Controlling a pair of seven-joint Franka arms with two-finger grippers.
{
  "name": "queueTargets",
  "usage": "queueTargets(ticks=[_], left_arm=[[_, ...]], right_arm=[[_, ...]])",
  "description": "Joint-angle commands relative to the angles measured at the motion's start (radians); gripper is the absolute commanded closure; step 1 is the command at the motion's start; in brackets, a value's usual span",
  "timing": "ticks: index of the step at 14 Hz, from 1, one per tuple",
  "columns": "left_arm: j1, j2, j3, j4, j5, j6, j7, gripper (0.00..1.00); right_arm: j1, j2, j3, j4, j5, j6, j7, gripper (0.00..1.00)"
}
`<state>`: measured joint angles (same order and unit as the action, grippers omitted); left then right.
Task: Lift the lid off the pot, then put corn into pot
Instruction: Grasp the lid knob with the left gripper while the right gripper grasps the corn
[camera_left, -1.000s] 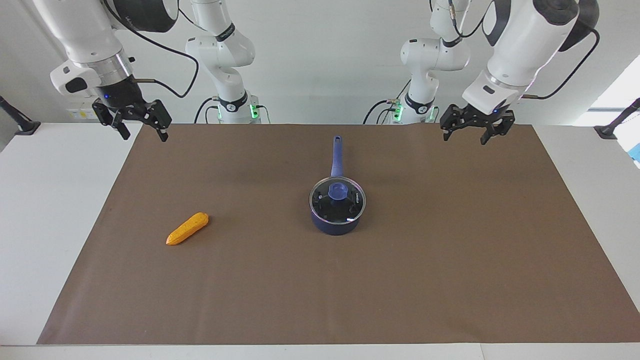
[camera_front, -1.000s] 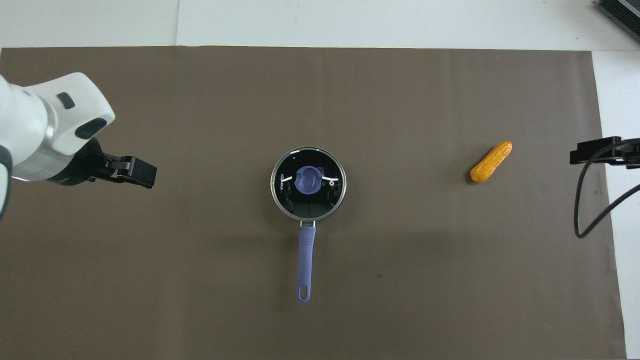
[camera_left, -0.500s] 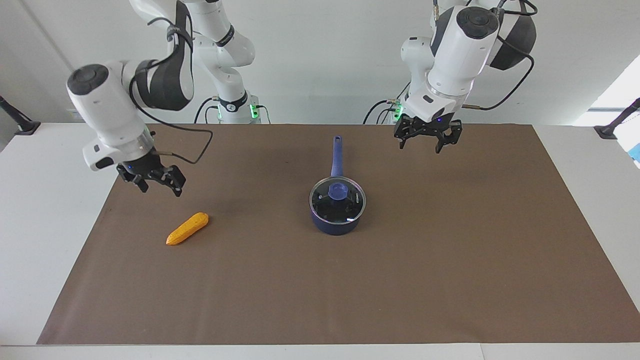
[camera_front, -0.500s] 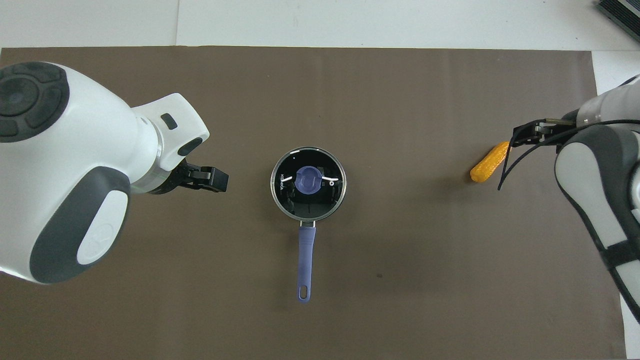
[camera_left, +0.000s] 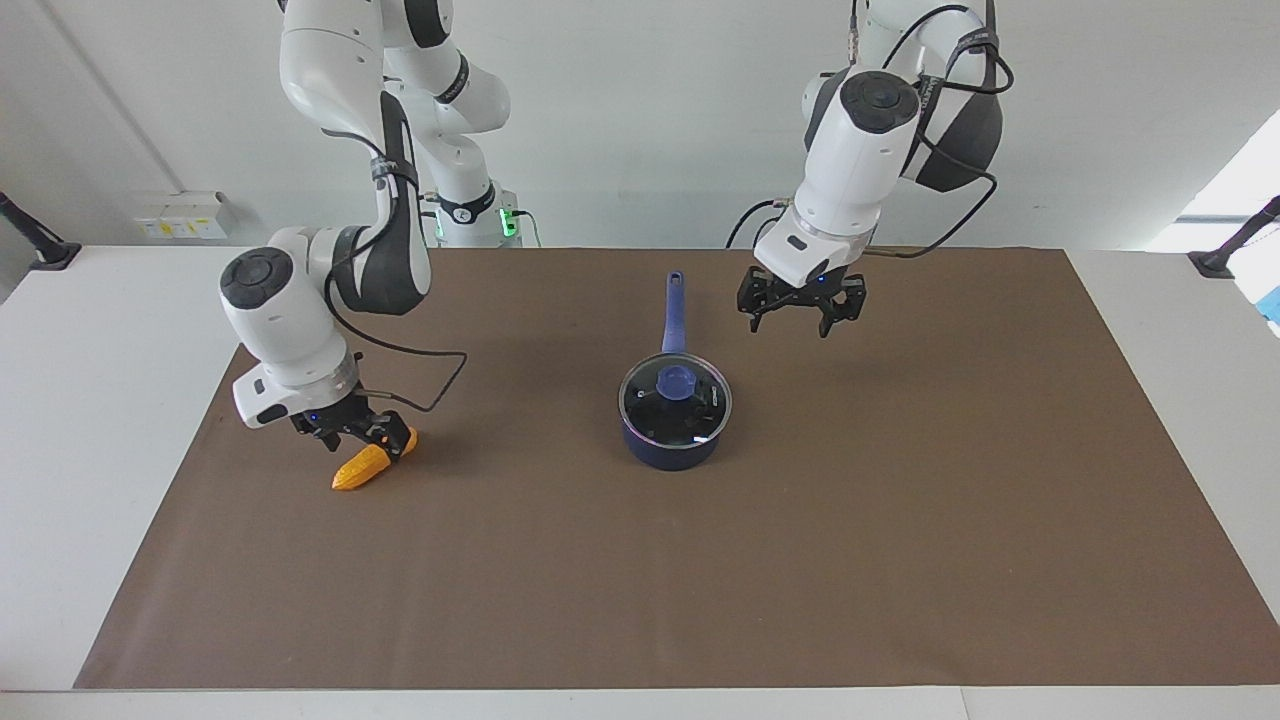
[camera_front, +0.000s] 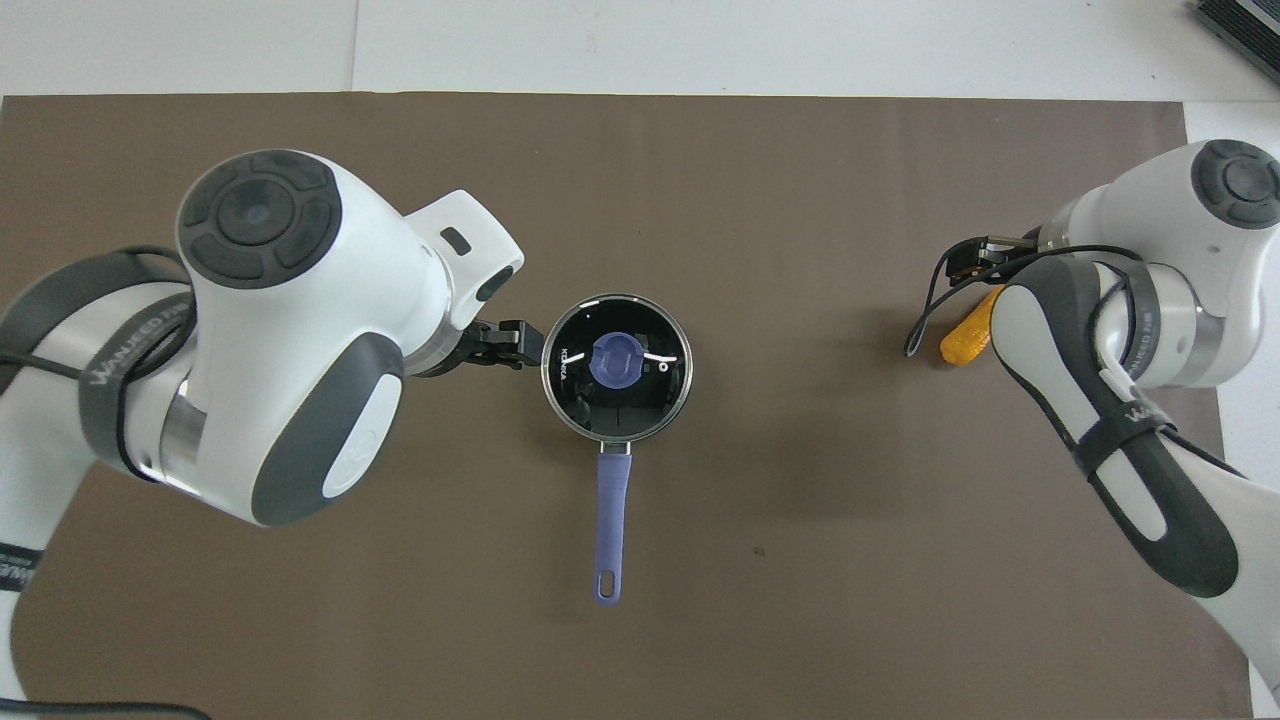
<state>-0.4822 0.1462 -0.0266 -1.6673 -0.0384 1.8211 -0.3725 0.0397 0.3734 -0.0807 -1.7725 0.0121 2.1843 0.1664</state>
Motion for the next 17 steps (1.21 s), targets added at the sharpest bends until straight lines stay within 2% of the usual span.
queueTargets(ticks=[1,2,6,12,17], left_arm=[[-0.087,0.068,0.017,0.055,0.005,0.024,-0.104,0.00],[-0.094,0.093,0.017,0.078,0.018,0.024,-0.118,0.00],[-0.124,0.153,0.016,0.095,0.012,0.081,-0.163,0.00],[-0.162,0.280,0.013,0.188,0.015,0.127,-0.224,0.00],[-0.165,0.312,0.014,0.192,0.026,0.133,-0.224,0.00]], right_arm=[[-0.018,-0.002,0.002,-0.082,-0.014,0.058,0.021,0.00],[-0.021,-0.005,0.002,-0.108,-0.014,0.099,0.019,0.00],[-0.038,-0.005,0.002,-0.145,-0.014,0.121,0.013,0.00],[-0.035,0.004,0.004,-0.148,0.002,0.172,0.032,0.00],[-0.035,0.013,0.004,-0.148,0.006,0.180,0.044,0.00]])
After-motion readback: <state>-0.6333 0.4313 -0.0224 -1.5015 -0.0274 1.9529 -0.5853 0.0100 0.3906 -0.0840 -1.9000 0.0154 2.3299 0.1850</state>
